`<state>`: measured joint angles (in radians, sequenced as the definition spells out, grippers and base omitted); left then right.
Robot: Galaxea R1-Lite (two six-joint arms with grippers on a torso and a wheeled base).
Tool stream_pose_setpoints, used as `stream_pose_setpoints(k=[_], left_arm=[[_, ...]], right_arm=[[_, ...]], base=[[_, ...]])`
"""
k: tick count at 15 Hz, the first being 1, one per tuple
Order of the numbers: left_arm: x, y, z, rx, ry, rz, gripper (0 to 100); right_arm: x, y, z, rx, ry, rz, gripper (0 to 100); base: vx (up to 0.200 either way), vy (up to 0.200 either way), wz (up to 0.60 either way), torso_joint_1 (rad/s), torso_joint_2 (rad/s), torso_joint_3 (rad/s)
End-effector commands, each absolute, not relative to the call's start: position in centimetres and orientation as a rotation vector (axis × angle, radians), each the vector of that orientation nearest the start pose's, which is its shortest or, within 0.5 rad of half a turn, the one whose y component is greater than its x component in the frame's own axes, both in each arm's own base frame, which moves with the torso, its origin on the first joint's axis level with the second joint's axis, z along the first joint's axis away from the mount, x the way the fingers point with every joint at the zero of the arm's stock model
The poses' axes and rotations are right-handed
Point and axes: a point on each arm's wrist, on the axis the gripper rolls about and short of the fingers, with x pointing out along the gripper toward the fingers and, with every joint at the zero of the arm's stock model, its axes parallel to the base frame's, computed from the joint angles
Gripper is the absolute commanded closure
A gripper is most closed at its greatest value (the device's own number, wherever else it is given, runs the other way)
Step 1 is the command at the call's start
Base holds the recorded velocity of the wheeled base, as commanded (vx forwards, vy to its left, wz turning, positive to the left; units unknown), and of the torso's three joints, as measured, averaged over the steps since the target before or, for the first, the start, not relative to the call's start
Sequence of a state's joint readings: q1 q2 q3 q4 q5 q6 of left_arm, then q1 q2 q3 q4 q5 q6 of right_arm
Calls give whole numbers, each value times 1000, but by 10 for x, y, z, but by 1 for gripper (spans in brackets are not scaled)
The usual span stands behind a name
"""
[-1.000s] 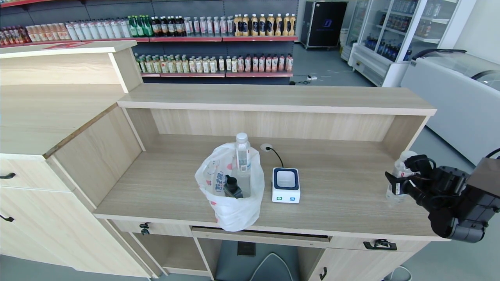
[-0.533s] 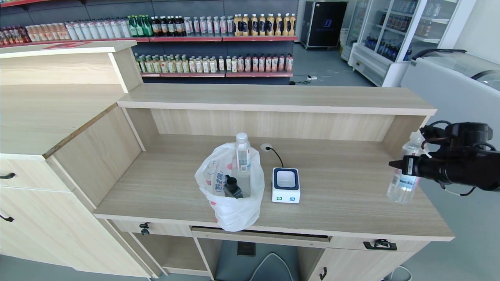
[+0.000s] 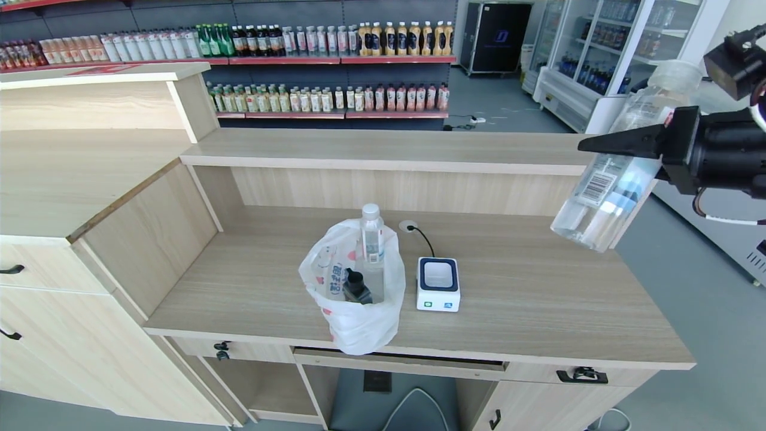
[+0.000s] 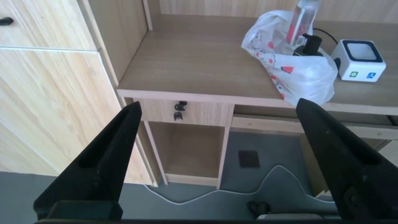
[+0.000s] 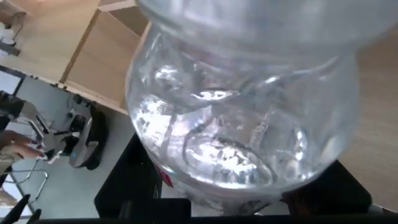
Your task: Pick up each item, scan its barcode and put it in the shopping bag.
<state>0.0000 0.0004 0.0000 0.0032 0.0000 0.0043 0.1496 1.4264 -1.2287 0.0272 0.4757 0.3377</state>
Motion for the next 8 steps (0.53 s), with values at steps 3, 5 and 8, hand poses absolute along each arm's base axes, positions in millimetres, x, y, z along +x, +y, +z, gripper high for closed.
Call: stream_pose_setpoints(k=[3, 5, 8], left_arm=[[-23, 0, 75, 5, 3, 0, 0], [-23, 0, 75, 5, 3, 0, 0], [-23, 0, 75, 5, 3, 0, 0]], right_arm=[[179, 60, 321, 320, 296, 808, 100], [156, 66, 311, 311, 327, 916, 100], [125, 75, 307, 293, 377, 1040, 100]], base=[[0, 0, 0, 0, 0, 0], [0, 0, 0, 0, 0, 0], [0, 0, 0, 0, 0, 0]])
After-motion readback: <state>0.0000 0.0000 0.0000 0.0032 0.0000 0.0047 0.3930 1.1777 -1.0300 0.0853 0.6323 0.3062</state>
